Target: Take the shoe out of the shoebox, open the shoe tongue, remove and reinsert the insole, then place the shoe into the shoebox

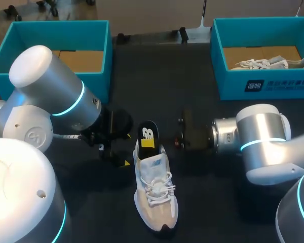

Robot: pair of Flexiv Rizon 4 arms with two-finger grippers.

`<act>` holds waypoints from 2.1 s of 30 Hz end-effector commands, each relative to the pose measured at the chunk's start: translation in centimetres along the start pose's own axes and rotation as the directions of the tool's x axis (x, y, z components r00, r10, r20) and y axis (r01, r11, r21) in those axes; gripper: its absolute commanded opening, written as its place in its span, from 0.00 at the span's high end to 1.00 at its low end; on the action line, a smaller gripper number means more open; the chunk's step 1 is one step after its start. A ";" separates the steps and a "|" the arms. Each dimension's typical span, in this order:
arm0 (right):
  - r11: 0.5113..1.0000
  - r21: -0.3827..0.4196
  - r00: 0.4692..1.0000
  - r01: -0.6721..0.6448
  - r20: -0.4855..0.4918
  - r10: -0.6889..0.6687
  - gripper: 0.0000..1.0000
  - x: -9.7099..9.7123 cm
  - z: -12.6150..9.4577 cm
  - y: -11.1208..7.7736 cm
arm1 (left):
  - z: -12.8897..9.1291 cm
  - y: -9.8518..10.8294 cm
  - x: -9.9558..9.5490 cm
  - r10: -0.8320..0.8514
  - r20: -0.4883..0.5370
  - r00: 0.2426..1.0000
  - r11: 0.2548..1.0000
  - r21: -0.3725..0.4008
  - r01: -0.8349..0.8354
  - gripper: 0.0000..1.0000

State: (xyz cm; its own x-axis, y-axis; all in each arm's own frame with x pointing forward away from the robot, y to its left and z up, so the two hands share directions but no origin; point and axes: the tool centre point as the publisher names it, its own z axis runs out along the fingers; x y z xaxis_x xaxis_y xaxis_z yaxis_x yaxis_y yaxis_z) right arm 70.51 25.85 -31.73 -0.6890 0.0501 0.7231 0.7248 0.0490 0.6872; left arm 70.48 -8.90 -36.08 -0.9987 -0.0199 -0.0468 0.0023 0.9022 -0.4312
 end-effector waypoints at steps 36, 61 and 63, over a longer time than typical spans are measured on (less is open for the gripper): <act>0.992 -0.005 0.991 -0.129 0.031 0.129 0.59 0.1 0.2 -3.4 | 0.0 0.1 0.1 0.001 0.000 1.000 1.000 0.002 -0.001 0.00; 0.986 -0.006 0.983 -0.168 0.078 0.168 1.00 -1.6 -0.3 -2.7 | 0.0 0.1 0.1 0.001 0.000 1.000 1.000 0.002 -0.001 0.00; 0.983 -0.010 0.980 -0.185 0.079 0.185 1.00 -1.6 -0.2 -3.3 | 0.0 0.1 0.1 0.001 0.000 1.000 1.000 0.002 -0.001 0.00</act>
State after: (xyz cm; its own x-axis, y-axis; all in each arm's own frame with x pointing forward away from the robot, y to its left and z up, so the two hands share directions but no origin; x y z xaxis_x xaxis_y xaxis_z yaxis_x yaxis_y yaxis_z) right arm 69.66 25.17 -34.53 -0.5443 0.1400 0.8271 0.8375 0.0346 0.5453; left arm 70.48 -8.90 -36.08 -0.9987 -0.0199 -0.0467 0.0022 0.9022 -0.4313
